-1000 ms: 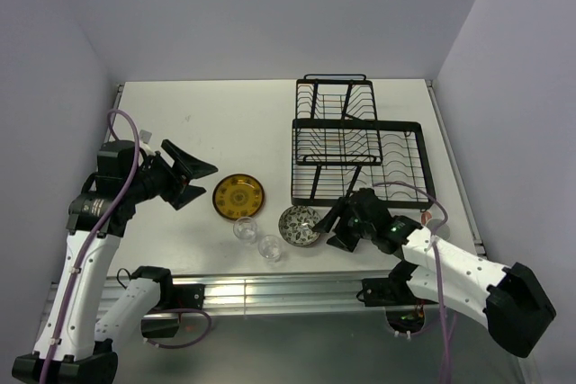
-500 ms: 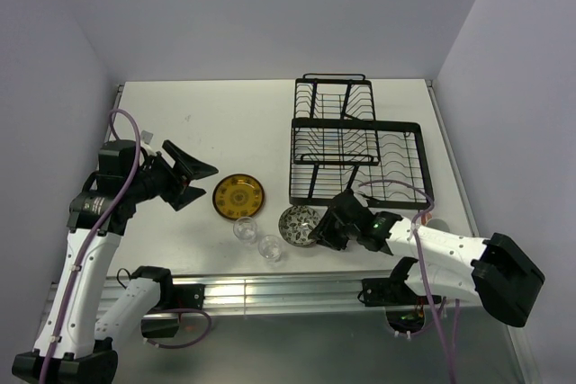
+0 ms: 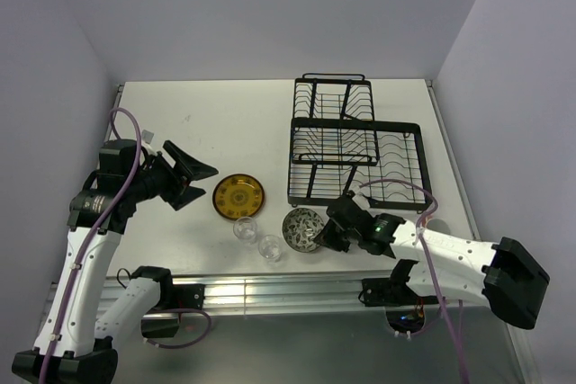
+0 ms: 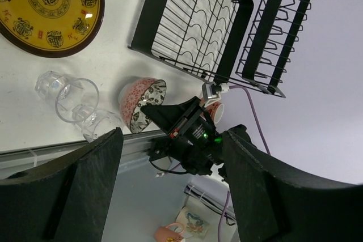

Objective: Load the mixed dishes into the dish rack

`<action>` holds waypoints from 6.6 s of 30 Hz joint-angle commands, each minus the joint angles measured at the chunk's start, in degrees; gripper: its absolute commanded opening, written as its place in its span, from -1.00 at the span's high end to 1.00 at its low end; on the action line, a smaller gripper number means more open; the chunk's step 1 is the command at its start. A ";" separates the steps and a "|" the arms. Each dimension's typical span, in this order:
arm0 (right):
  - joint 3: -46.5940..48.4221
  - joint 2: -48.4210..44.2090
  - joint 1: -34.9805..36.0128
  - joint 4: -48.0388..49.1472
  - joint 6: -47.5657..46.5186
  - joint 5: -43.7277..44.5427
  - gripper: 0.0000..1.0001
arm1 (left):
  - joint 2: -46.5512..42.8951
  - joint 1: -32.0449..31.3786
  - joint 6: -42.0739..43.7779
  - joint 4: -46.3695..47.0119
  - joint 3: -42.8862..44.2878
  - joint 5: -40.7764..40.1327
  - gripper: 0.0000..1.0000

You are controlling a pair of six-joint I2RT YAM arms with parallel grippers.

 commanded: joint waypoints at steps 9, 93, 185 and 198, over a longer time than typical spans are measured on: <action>0.46 -16.67 1.56 -14.18 0.30 5.54 1.00 | 6.64 -7.44 9.66 -3.20 11.78 -3.83 -0.51; 73.24 -6.31 1.30 -39.17 -43.90 -12.28 -0.99 | 21.60 -57.82 32.09 28.61 32.36 -29.17 1.00; 63.48 -6.23 1.21 -3.21 18.06 18.55 1.00 | 32.76 -77.33 106.44 90.92 21.46 -82.49 0.01; 61.20 -13.60 0.33 0.39 -2.93 29.96 1.00 | 19.41 -77.07 92.50 80.77 20.67 -93.66 -0.99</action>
